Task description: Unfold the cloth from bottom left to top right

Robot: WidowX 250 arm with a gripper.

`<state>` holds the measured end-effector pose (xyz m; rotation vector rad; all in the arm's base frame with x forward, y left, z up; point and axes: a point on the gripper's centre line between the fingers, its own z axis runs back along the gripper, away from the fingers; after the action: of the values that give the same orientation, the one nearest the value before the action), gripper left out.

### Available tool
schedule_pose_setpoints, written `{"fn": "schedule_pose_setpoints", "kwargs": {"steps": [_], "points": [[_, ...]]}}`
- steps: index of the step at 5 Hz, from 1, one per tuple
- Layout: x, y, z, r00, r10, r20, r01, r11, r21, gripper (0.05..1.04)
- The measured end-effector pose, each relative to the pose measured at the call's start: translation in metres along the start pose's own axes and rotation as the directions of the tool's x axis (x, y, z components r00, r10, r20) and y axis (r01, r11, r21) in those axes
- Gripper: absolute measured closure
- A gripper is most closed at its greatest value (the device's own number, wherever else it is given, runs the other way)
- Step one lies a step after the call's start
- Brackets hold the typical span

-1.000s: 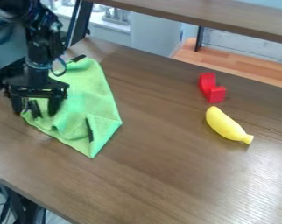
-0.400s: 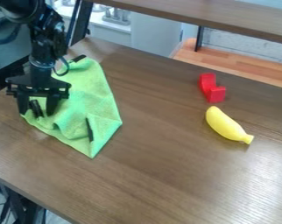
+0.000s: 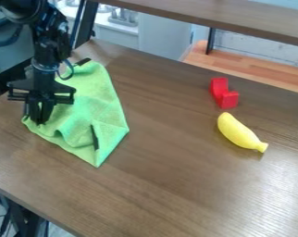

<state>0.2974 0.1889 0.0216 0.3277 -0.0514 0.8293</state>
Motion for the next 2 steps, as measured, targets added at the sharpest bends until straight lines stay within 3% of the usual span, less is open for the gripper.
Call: {"fn": "schedule_pose_setpoints", "kwargs": {"steps": [1,2], "points": [[-0.0011,0.0001,0.0,1.0,-0.01,-0.011,0.01,1.0,-0.005,1.03],[-0.0025,0.0033,-0.001,0.999,-0.011,-0.031,0.011,1.0,-0.009,1.035]]}}
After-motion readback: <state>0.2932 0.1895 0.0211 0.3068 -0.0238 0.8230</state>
